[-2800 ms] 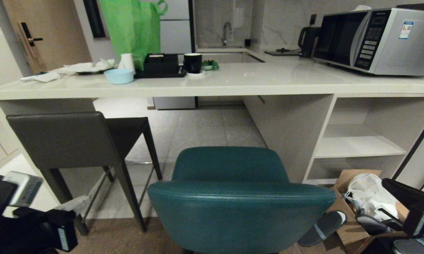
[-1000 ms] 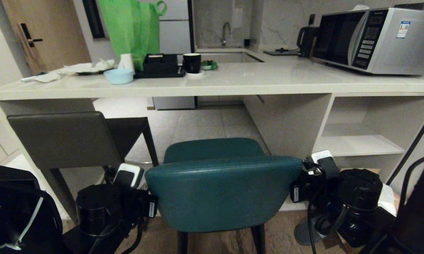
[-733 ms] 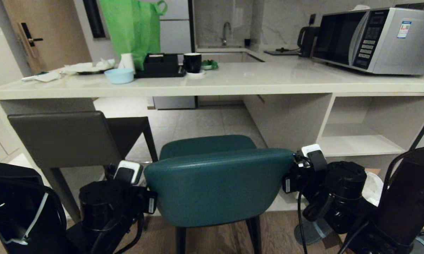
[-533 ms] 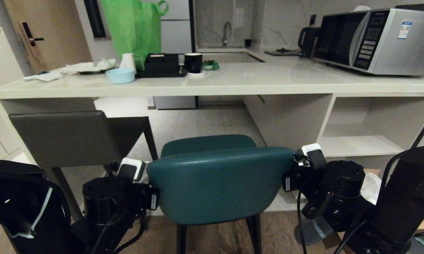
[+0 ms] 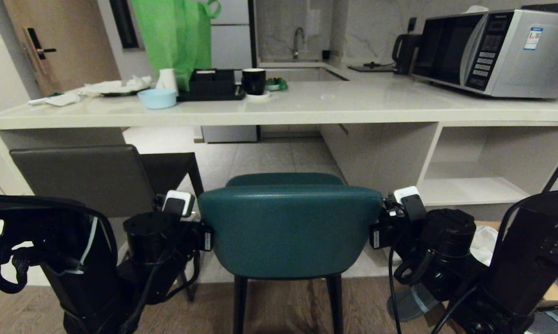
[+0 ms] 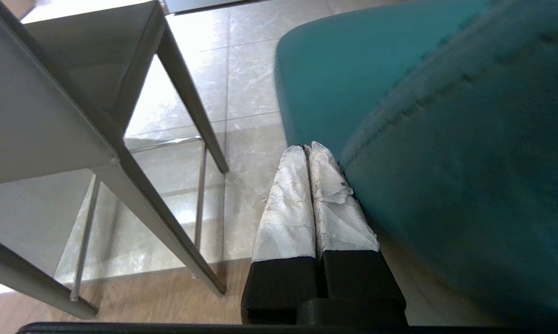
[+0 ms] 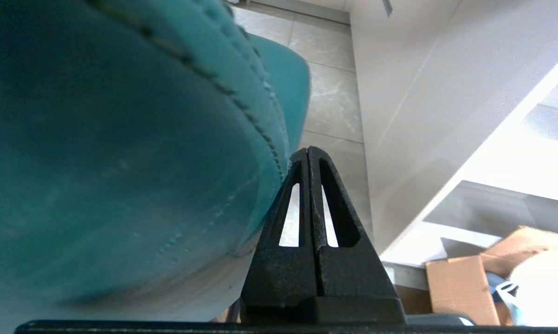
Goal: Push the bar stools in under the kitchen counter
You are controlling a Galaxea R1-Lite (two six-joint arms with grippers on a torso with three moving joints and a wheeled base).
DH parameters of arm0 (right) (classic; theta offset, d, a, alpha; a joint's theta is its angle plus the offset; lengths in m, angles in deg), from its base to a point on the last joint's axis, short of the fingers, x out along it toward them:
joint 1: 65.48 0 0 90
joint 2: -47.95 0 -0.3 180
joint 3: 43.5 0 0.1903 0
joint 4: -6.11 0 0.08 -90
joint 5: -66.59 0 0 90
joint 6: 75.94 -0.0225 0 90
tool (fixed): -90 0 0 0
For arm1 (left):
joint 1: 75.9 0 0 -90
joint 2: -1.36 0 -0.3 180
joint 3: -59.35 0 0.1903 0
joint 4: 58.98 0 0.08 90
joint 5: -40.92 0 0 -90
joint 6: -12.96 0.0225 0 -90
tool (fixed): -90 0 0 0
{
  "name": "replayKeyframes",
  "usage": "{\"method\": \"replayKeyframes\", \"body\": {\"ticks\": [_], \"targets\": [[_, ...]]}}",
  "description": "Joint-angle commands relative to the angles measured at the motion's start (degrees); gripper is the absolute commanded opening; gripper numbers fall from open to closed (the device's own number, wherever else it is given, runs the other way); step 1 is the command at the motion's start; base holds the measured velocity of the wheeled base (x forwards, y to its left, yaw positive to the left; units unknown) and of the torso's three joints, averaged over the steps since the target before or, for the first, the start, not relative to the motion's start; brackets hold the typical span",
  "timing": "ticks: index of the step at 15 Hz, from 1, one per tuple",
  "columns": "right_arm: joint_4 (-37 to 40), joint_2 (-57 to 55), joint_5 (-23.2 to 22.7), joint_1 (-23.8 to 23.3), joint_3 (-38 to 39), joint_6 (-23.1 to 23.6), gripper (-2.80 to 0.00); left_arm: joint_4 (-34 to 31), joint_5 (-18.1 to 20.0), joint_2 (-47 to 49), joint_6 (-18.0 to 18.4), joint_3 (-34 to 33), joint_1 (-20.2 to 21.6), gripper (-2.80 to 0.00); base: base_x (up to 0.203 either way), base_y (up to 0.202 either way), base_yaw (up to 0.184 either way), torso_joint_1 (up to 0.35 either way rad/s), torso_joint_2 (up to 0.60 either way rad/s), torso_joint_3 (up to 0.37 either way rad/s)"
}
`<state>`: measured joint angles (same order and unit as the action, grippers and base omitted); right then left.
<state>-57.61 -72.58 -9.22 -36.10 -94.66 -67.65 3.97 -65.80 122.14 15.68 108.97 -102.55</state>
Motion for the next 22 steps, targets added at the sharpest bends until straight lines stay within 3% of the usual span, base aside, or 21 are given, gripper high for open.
{"method": "replayKeyframes", "body": {"ticks": [1,8,12,15,22], "targets": [[-0.1,-0.3,0.2,0.1,-1.4,0.0,-2.8,-0.6,-0.8,1.1,0.3,1.0,1.0,-2.8,0.0,0.0,0.0,0.0,0.0,0.0],[6.7,-3.2,0.0,-2.4,-11.9,0.1,-2.8,-8.0,1.0,1.0,0.2,7.1,3.1,-2.8,0.0,0.0,0.0,0.0,0.0,0.0],[10.4,-3.7,-0.2,-3.6,-15.3,0.1,-2.8,-11.1,2.2,1.8,0.8,14.0,4.3,-2.8,0.0,0.0,0.0,0.0,0.0,0.0],[10.1,-3.6,-0.2,-3.5,-14.9,0.1,-2.8,-10.9,2.6,1.6,4.4,12.4,4.5,-2.8,0.0,0.0,0.0,0.0,0.0,0.0],[10.1,-3.1,-0.1,-3.3,-14.8,0.1,-2.8,-11.3,2.1,1.6,4.9,12.0,4.6,-2.8,0.062,0.0,0.001,0.0,0.0,0.002]]}}
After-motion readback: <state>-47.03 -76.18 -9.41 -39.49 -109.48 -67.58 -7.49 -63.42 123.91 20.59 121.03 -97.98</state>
